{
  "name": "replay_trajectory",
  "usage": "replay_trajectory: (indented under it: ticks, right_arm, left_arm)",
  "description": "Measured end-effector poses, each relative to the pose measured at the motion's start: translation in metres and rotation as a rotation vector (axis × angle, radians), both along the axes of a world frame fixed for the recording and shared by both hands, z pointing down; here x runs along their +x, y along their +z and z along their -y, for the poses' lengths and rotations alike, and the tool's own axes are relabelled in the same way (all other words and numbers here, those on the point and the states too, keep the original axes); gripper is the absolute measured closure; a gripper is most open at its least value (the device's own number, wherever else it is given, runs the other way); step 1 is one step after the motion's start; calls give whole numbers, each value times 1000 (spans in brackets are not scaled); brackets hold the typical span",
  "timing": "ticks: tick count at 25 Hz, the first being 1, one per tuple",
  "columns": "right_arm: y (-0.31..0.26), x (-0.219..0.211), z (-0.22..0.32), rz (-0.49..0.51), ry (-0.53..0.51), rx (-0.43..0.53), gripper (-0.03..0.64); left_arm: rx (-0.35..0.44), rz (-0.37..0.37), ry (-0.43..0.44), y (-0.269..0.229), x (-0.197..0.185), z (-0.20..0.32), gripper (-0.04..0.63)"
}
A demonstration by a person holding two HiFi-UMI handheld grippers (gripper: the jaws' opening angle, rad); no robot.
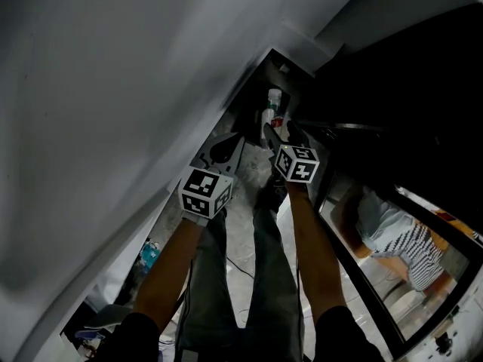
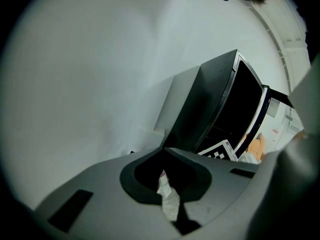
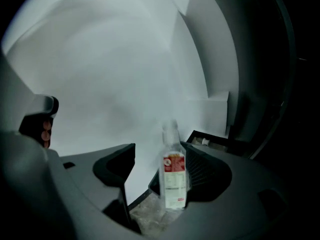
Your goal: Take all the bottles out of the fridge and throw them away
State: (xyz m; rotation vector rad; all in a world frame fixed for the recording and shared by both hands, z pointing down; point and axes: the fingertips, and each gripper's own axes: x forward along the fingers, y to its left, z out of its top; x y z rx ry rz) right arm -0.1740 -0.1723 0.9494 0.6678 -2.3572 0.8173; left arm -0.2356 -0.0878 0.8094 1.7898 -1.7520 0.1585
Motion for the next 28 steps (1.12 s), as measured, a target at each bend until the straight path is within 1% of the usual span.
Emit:
replay_trajectory:
  ticks: [6, 9, 12, 14, 18, 20, 21, 23, 28]
  right_arm:
    - [-3, 21, -8, -8, 13, -9, 311]
    - [-17, 32, -10, 7, 17, 9, 311]
    - [-43, 45, -16, 22, 0, 36, 321]
    - [-66, 55, -18, 24, -3, 64, 376]
    - [-123, 82, -26, 3, 1, 127, 537]
    - [-154, 96, -28, -2, -4, 140, 595]
    - [-168, 101, -29, 1, -8, 140, 607]
    - [-197, 111, -25, 22, -8, 138, 609]
    - [-274, 138, -13, 82, 2, 161, 609]
  left_arm:
    - [-11, 0, -4, -2, 0, -4, 589]
    - [-10, 2, -6, -6, 2, -2, 589]
    - [-11, 9, -7, -16, 7, 0, 589]
    - [-10, 12, -11, -28, 9, 0, 589]
    - [-8, 8, -24, -67, 21, -6, 589]
    - [-5, 3, -32, -90, 30, -8, 589]
    - [-3, 0, -36, -101, 34, -7, 589]
    - [7, 1, -38, -123, 45, -2, 589]
    - [66, 13, -18, -193, 82, 18, 589]
